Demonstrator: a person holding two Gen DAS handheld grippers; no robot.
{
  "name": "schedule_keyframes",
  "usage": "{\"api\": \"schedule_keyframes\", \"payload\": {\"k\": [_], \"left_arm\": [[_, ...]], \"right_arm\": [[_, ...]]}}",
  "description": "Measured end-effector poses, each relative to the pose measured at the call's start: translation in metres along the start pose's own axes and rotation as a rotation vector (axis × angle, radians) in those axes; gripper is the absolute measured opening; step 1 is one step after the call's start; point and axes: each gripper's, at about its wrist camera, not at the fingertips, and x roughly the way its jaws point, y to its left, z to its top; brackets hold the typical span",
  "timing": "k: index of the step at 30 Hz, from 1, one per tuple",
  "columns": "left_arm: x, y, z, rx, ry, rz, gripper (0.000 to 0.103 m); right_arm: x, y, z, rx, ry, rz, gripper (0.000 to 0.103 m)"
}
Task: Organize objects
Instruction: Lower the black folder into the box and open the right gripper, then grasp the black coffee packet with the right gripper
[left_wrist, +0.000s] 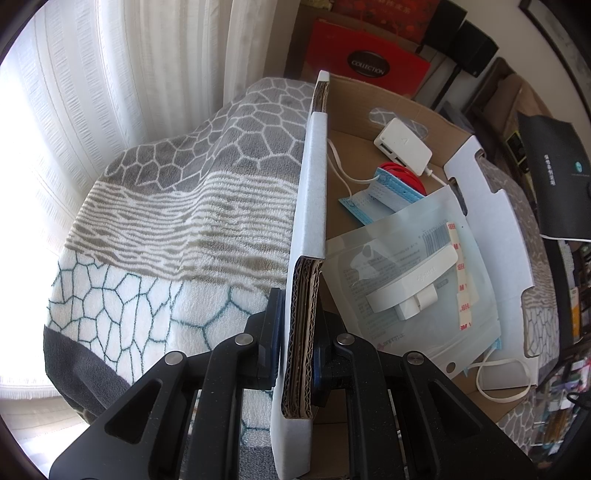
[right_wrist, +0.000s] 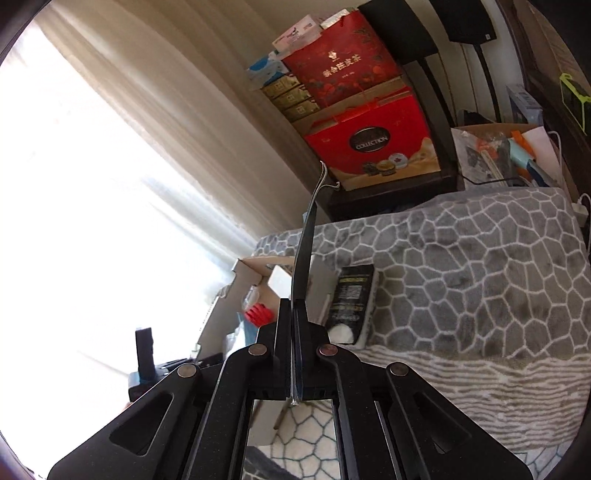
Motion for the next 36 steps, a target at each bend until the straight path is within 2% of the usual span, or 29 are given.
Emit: {"api": "schedule_keyframes", "payload": {"k": [8, 13, 17, 20, 23, 25, 27, 33, 36], "left_arm": [[0.0, 0.0, 0.0, -0.001, 0.0, 0.0, 0.011], [0.0, 0.0, 0.0, 0.0, 0.0, 0.0, 0.011], [-0.001, 0.0, -0.001, 0.0, 0.0, 0.001, 0.011], [-0.001, 0.0, -0.001, -0.001, 0.0, -0.001, 0.011], [-0.001, 0.001, -0.001, -0.002, -0.001, -0.001, 0.011], [0.0, 0.0, -0.001, -0.002, -0.001, -0.001, 0.011], [-0.001, 0.0, -0.001, -0.002, -0.001, -0.002, 0.011], [-0.001, 0.001, -0.001, -0.002, -0.001, -0.001, 0.011], [-0.001, 0.001, -0.001, -0.002, -0.001, -0.001, 0.011]], "right_arm": [[0.066, 0.039, -0.008, 0.026, 0.088, 0.106, 0.0], [0.106, 0.041, -0.018, 0.083, 0.152, 0.109, 0.0], [0.125, 0.037, -0.026, 0.076, 0.197, 0.044, 0.004], [0.131, 0.038, -0.03, 0.015, 0.231, -0.048, 0.01], [0.129, 0.042, -0.032, -0.037, 0.255, -0.074, 0.012], [0.123, 0.046, -0.032, -0.071, 0.243, -0.097, 0.023], [0.116, 0.047, -0.031, -0.095, 0.226, -0.11, 0.027], [0.099, 0.038, -0.021, -0.098, 0.181, -0.158, 0.028], [0.089, 0.026, -0.015, -0.08, 0.159, -0.213, 0.035]]}}
